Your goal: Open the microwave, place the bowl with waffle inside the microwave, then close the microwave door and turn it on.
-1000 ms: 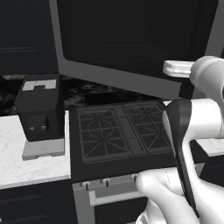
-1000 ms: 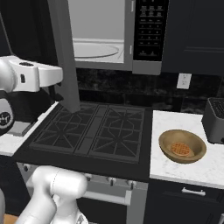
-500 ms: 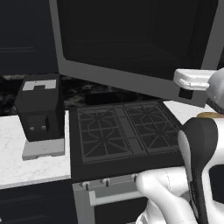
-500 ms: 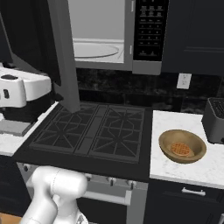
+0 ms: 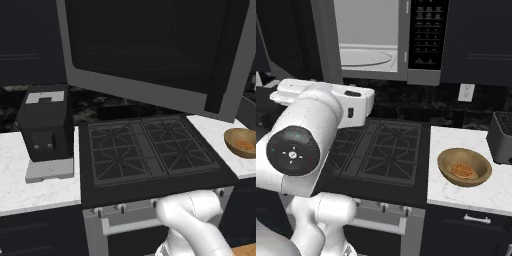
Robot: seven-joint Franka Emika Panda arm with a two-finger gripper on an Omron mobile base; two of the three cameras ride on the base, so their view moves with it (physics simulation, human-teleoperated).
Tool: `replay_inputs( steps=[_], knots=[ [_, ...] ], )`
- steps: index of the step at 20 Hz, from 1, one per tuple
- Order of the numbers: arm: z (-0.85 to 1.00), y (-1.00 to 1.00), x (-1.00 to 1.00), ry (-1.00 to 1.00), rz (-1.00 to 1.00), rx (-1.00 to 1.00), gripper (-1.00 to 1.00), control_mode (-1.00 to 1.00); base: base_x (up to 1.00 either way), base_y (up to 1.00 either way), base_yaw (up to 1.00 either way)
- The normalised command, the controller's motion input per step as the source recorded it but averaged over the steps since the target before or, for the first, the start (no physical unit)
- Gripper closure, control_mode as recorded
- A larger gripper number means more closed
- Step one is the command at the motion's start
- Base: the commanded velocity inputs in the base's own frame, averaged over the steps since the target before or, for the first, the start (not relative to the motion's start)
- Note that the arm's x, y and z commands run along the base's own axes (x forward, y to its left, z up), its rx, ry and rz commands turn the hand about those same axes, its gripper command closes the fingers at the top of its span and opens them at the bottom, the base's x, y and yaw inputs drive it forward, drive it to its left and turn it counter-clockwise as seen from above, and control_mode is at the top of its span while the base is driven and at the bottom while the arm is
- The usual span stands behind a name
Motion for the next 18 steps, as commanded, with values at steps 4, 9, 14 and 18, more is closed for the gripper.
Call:
replay_inputs(
  steps=[4, 9, 14, 18],
  knots=[
    [-0.01, -0.79, 0.25, -0.01, 0.49, 0.07, -1.0, -1.0, 0.0, 0.0, 0.0],
    [-0.12, -0.37, 0.05, 0.0, 0.52, 0.0, -1.0, -1.0, 0.0, 0.0, 0.0],
    [-0.05, -0.27, 0.11, -0.02, 0.43, 0.0, -1.0, -1.0, 0.0, 0.0, 0.0],
    [-0.04, 0.14, 0.18, -0.01, 0.18, 0.0, -1.0, -1.0, 0.0, 0.0, 0.0]
  ],
)
